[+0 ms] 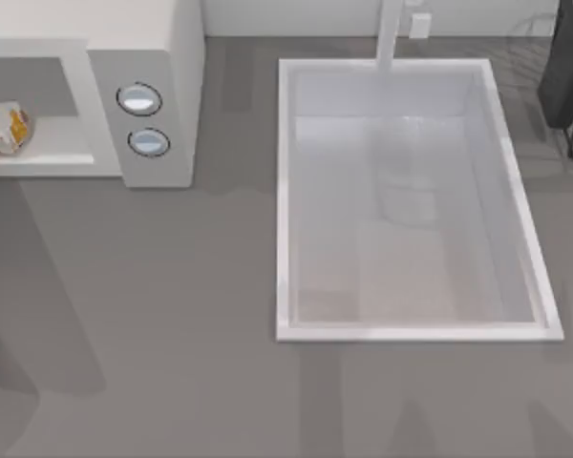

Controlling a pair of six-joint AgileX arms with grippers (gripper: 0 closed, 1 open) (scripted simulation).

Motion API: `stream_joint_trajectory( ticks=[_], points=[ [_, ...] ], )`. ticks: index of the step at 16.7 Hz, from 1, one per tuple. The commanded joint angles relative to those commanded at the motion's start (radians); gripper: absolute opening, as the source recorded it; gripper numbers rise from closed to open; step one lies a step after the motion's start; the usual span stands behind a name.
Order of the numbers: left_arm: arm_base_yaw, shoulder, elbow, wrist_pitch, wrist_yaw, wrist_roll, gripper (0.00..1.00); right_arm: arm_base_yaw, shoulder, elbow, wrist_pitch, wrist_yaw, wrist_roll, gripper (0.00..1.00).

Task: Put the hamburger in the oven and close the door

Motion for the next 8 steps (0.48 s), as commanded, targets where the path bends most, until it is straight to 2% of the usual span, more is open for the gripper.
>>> stream_joint_trajectory(
  ticks=[5, 8],
  points=[
    [0.001, 0.001, -0.002, -0.002, 0.002, -0.002, 0.00, 0.000, 0.000, 0.000, 0.000, 0.000, 0.000, 1.00],
    [-0.058, -0.057, -0.049, 0.015, -0.033, -0.056, 0.00, 0.000, 0.000, 0.000, 0.000, 0.000, 0.000, 1.00]
  ],
)
